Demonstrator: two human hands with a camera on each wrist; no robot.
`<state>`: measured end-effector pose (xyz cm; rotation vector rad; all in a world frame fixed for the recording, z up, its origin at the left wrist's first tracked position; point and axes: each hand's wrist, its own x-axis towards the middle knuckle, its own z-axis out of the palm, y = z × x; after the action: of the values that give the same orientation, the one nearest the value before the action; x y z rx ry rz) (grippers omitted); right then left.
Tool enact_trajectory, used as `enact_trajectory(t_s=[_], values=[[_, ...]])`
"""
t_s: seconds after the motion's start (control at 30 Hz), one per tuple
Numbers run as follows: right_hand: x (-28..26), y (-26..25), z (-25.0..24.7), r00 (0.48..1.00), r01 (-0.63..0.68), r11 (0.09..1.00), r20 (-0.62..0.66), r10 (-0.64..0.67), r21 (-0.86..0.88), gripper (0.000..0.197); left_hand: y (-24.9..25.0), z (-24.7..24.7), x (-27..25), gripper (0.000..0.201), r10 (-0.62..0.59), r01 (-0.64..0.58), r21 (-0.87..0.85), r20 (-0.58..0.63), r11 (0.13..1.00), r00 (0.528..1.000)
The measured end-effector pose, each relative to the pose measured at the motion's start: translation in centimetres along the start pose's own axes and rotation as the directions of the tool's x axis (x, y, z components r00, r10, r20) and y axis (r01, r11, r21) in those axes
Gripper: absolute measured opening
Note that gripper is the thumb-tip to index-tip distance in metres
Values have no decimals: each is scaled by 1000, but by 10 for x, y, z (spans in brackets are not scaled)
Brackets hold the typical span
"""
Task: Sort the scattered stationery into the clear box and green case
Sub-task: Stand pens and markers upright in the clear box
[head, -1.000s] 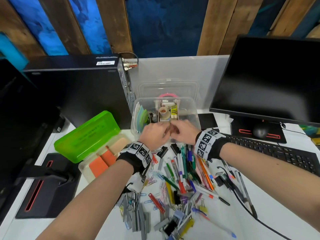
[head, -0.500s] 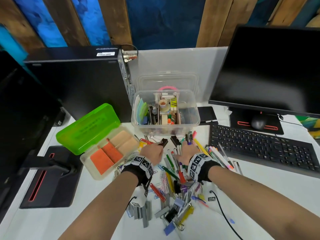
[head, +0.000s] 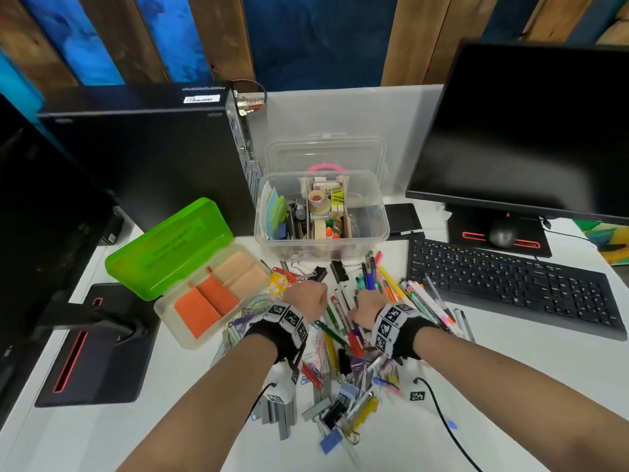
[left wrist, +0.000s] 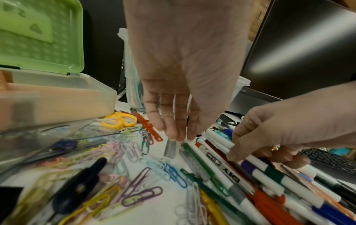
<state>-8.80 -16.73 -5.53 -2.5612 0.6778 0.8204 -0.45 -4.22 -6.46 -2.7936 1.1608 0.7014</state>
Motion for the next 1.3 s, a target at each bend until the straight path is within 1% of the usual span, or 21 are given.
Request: enact_trajectory(t_s=[0.07, 0.17, 0.27, 0.3, 0.33, 0.4, 0.47, 0.53, 0.6, 0.7, 0.83, 0.9, 0.97, 1.07, 1.13, 1.23, 1.3], values=[[-1, 6, -1, 1000, 0, 998, 14, -1, 55, 36, 1, 1, 1, 23, -50, 50, -26, -12, 998, 999], [-3, 16, -9, 997, -56, 976, 67, 42, 210, 41, 4, 4, 2, 23, -119, 117, -60, -46, 991, 992], [-4, 23, -15, 998, -52, 960, 56, 38, 274, 41, 6, 6, 2, 29, -206, 206, 58, 4, 977, 978], [-3, 24, -15, 999, -40, 958, 40, 30, 283, 37, 6, 7, 3, 30, -217, 216, 61, 20, 974, 976], [-4, 23, -15, 1000, -23, 955, 26, 16, 297, 32, 6, 7, 4, 30, -220, 218, 61, 38, 974, 975], [-4, 18, -14, 1000, 13, 935, 18, -21, 356, 27, 6, 6, 5, 30, -230, 225, 70, 83, 972, 970], [-6, 10, -11, 999, 32, 901, 11, -40, 434, 22, 4, 5, 3, 29, -245, 241, 57, 94, 969, 965], [-7, 2, -5, 999, 25, 883, 10, -33, 470, 22, -1, 7, 0, 28, -228, 227, 17, 77, 974, 971], [-6, -5, -1, 1000, -5, 865, 17, -4, 501, 29, -8, 12, -3, 27, -190, 191, -50, 27, 980, 981], [-3, -11, 0, 998, -17, 923, -52, 39, 384, 37, -14, 14, -5, 26, -177, 177, -72, 0, 982, 984], [-3, -13, 7, 999, -47, 947, 21, 42, 318, 45, -15, 15, -7, 27, -168, 166, -88, -24, 982, 985], [-4, -13, 11, 999, -29, 977, 43, 20, 213, 50, -15, 17, -7, 27, -171, 168, -103, -20, 980, 985], [-2, -12, 14, 1000, -7, 995, 26, 5, 104, 52, -14, 18, -7, 27, -173, 171, -110, -12, 979, 985], [0, -15, 15, 1000, 14, 1000, 3, -14, -10, 46, -12, 19, -7, 27, -171, 170, -110, -5, 979, 985], [0, -17, 14, 1000, 22, 999, 13, -21, -42, 38, -12, 20, -8, 28, -172, 172, -114, 5, 979, 985], [1, -18, 13, 1000, 2, 999, 21, -1, -41, 32, -10, 17, -7, 27, -172, 174, -109, 28, 979, 985], [4, -18, 15, 999, -31, 999, 16, 31, -11, 28, -7, 14, -6, 27, -196, 202, -78, 77, 976, 978]])
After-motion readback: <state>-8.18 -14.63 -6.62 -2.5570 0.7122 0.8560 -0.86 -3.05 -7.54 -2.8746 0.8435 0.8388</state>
